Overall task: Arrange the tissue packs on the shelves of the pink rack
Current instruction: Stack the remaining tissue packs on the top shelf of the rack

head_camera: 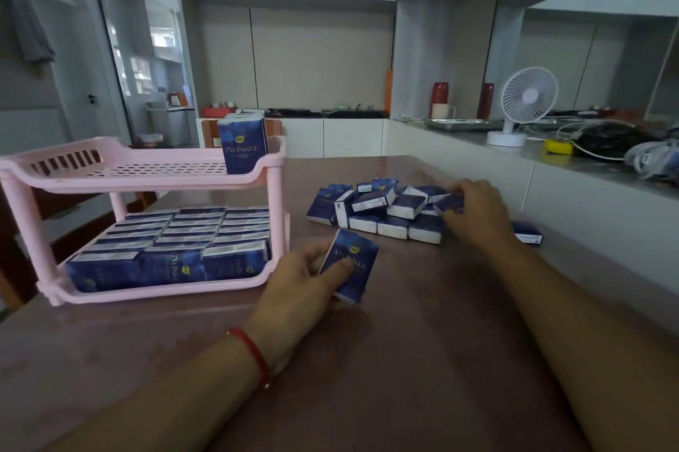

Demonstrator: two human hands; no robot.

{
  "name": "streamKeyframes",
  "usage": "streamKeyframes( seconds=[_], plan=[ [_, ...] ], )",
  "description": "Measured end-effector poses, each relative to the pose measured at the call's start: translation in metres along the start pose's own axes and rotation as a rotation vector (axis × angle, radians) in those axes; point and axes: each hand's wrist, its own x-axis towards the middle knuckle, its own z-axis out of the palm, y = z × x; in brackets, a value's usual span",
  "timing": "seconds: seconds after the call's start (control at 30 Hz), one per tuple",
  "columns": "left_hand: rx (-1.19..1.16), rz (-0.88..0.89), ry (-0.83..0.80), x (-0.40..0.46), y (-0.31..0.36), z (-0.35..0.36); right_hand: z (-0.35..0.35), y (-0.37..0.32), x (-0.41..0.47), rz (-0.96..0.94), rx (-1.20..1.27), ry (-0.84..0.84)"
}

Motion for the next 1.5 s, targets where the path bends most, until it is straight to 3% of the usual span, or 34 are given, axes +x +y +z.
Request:
streamKeyframes(
  seconds=[0.07, 0.13, 0.27, 0.37, 0.43, 0.53, 0.6, 0.73, 0.8, 0.93, 1.17, 1.5],
  plan=[
    [0.002, 0.025, 0.004, 0.000, 0.001, 0.001, 0.008, 0.019, 0.002, 0.083, -0.191, -0.104],
    [-0.006, 0.040, 0.002, 0.000, 0.000, 0.000, 0.013, 0.026, 0.001, 0.089, -0.220, -0.165],
    [0.014, 0.070, -0.047, -0.002, 0.002, 0.000, 0.017, 0.022, 0.002, 0.102, -0.167, -0.042],
    [0.057, 0.090, -0.045, -0.003, 0.003, -0.001, 0.005, 0.016, 0.002, 0.155, 0.171, 0.135],
    [0.079, 0.096, -0.042, -0.003, 0.004, -0.002, -0.011, 0.002, 0.001, 0.215, 0.565, 0.115],
    [0.085, 0.083, -0.012, -0.002, 0.003, -0.003, -0.032, -0.021, -0.003, 0.258, 1.068, -0.160],
    [0.078, 0.065, 0.001, 0.000, -0.001, -0.004, -0.038, -0.031, -0.010, 0.106, 1.153, -0.408],
    [0.053, 0.038, 0.023, 0.003, -0.002, -0.005, -0.042, -0.048, -0.029, -0.151, 1.035, -0.823],
    [0.014, 0.021, 0.011, 0.003, 0.000, -0.004, -0.041, -0.057, -0.035, -0.220, 0.923, -0.904],
    [-0.046, 0.008, -0.024, 0.003, 0.000, -0.004, -0.043, -0.075, -0.046, -0.300, 0.758, -0.898],
    [0.243, 0.145, -0.045, 0.002, -0.008, -0.007, -0.046, -0.089, -0.056, -0.351, 0.725, -0.871],
    [0.424, 0.252, -0.091, 0.002, -0.004, -0.014, -0.043, -0.104, -0.068, -0.433, 0.581, -0.837]
  ],
)
